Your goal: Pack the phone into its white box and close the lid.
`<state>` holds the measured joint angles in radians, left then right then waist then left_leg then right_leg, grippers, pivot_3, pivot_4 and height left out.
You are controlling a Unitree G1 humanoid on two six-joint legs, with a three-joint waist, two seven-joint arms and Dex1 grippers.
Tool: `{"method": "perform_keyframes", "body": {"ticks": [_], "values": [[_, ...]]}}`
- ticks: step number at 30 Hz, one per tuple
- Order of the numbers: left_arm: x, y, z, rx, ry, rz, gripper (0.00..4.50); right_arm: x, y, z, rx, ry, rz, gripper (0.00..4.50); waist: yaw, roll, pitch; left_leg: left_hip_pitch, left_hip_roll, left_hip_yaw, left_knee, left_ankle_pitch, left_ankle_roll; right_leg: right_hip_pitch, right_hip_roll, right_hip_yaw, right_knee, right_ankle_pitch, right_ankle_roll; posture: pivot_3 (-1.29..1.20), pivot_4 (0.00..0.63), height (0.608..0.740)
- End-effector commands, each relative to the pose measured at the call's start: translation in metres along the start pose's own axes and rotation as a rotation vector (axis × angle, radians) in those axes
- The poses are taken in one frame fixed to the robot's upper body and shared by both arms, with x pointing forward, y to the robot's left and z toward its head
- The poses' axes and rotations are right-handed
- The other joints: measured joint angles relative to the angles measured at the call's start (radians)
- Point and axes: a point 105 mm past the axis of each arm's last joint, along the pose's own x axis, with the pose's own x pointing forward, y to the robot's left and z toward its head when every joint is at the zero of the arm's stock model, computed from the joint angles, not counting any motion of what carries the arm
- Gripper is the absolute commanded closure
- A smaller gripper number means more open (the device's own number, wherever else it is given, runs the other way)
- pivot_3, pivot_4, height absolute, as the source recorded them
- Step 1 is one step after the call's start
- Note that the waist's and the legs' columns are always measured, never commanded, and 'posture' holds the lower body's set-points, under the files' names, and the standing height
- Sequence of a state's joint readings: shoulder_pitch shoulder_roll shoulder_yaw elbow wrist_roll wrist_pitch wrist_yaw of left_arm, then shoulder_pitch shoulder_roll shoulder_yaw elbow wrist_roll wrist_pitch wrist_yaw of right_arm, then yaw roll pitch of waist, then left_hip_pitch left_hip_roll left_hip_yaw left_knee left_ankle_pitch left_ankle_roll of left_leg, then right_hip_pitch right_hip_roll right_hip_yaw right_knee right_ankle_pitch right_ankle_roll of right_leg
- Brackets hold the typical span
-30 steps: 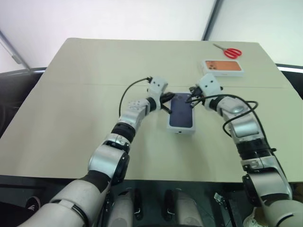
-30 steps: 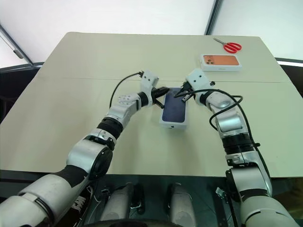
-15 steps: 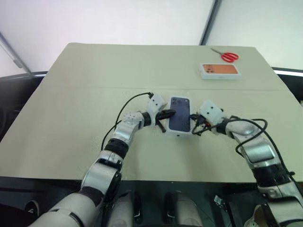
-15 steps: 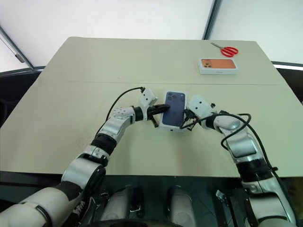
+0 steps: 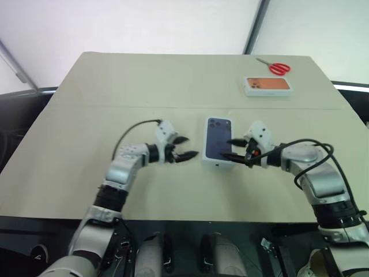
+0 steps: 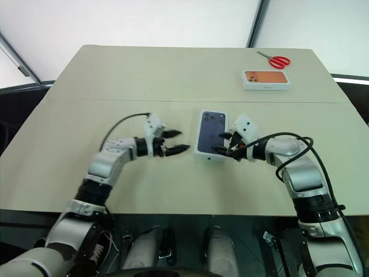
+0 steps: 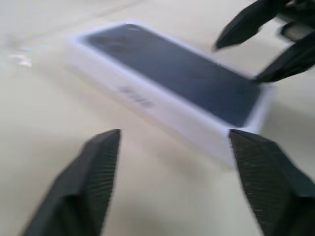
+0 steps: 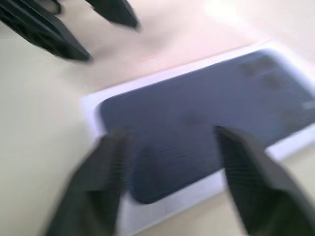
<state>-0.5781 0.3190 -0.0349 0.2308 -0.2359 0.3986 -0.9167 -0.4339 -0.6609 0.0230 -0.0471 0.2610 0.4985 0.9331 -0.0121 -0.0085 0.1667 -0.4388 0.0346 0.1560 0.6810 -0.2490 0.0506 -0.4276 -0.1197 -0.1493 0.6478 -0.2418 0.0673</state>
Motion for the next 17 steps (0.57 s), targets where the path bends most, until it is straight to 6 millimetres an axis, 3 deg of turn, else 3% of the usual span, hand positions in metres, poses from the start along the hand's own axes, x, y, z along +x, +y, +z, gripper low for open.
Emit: {"method": "perform_keyframes", "body": {"ticks": [1,7,12,17], "values": [[-0.029,0.019,0.034,0.038,-0.109,0.049,0.0,-0.009,-0.01,0.019,-0.005,-0.08,0.005,0.03,0.001,0.0,0.0,0.0,0.0,0.0,0.0,0.0,0.0,0.0,0.0,0.0,0.0,0.0,0.0,0.0,0.15,0.738],[-0.087,0.044,0.023,0.112,0.007,0.115,0.0,-0.034,-0.016,0.032,-0.016,-0.128,0.089,0.03,0.001,0.0,0.001,-0.001,-0.001,0.0,0.0,0.0,0.001,0.0,0.0,0.0,-0.001,0.0,0.0,0.0,0.15,0.738],[-0.126,0.058,0.017,0.113,0.049,0.203,0.0,-0.053,-0.031,0.018,-0.034,-0.062,0.055,0.03,0.001,0.0,0.001,-0.001,-0.001,0.0,0.0,-0.001,0.0,-0.001,-0.001,0.0,-0.001,0.0,0.0,0.0,0.15,0.738],[-0.149,0.058,0.012,0.094,0.051,0.257,0.0,-0.064,-0.043,0.003,-0.059,-0.018,-0.011,0.03,0.001,0.001,0.001,-0.002,-0.001,0.0,0.0,-0.001,0.0,-0.002,-0.002,0.0,0.0,0.0,0.0,0.0,0.15,0.738]]}}
